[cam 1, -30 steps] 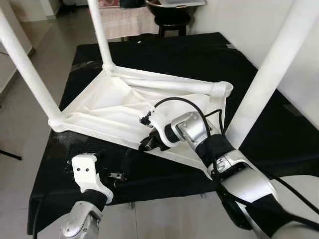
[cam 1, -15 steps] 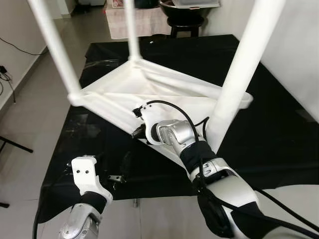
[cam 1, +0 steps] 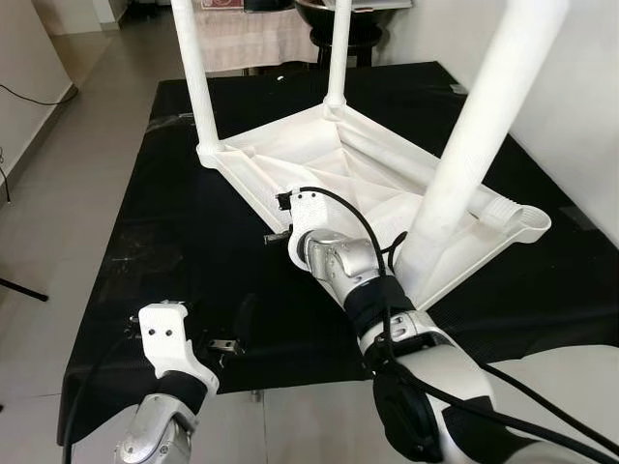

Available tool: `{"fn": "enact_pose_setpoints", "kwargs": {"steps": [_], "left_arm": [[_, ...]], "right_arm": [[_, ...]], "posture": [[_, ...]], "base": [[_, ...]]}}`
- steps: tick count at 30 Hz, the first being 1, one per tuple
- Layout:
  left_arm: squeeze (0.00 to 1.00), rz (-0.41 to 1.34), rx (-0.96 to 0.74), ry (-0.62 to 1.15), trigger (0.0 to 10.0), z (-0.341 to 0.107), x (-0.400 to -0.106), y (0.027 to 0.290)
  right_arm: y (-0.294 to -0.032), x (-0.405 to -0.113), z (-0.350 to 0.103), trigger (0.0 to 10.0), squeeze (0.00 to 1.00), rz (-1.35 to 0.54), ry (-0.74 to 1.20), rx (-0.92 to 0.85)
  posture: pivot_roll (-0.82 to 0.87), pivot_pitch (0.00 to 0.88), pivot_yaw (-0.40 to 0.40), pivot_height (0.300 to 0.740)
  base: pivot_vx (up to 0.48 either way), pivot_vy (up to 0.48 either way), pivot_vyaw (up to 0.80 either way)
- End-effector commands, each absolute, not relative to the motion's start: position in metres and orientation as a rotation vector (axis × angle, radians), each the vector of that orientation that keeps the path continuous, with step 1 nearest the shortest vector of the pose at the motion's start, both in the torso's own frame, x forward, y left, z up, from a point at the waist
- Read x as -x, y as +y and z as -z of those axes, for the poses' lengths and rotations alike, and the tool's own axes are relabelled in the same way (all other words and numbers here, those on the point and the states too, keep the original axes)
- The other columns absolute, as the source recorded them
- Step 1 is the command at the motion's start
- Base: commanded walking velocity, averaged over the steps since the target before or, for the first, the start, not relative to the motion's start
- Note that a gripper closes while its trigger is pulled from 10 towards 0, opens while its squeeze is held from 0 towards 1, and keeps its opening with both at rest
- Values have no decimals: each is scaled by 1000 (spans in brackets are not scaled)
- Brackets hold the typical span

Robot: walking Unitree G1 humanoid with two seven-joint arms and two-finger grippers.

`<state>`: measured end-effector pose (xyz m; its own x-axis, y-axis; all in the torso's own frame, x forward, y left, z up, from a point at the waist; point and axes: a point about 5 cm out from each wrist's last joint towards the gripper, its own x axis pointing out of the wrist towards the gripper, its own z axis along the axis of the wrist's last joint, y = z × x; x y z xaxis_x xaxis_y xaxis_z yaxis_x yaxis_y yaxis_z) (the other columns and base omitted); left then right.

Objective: Building children table

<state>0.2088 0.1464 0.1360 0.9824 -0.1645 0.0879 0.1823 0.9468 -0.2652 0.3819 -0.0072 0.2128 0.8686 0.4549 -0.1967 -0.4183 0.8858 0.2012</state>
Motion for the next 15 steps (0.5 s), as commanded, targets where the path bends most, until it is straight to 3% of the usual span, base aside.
{"fn": "enact_pose_setpoints", "kwargs": {"steps": [1, 4, 6, 7, 8, 10, 14, 15], "left_arm": [[0, 173, 258, -51, 10000, -135, -208, 148], [0, 174, 258, -51, 10000, -134, -208, 148], [0, 174, 260, -52, 10000, -134, -208, 148], [0, 174, 261, -52, 10000, -134, -208, 148], [0, 174, 261, -52, 10000, -134, -208, 148], [0, 174, 263, -53, 10000, -134, -208, 148], [0, 174, 264, -54, 10000, -134, -209, 148], [0, 173, 265, -54, 10000, -134, -209, 148]], "right_arm": [[34, -354, -233, 10000, 1000, -720, 109, -327], [37, -347, -240, 10000, 1000, -797, 75, -377], [29, -322, -250, 10000, 1000, -1072, -47, -419], [19, -307, -248, 10000, 1000, -1212, -106, -369], [19, -307, -248, 10000, 1000, -1212, -106, -369], [-2, -284, -235, 10000, 1000, -1398, -140, -238], [-27, -271, -216, 10000, 1000, -1493, -86, -140], [-45, -265, -206, 10000, 1000, -1522, -41, -103]], "posture": [[31, 107, -22, 740], [31, 107, -22, 740], [20, 106, -24, 740], [20, 106, -24, 740], [20, 106, -24, 740], [17, 107, -25, 740], [7, 108, -30, 740], [7, 108, -30, 740]], "base": [[0, 0, 0], [0, 0, 0], [0, 0, 0], [0, 0, 0], [0, 0, 0], [0, 0, 0], [0, 0, 0], [0, 0, 0]]}}
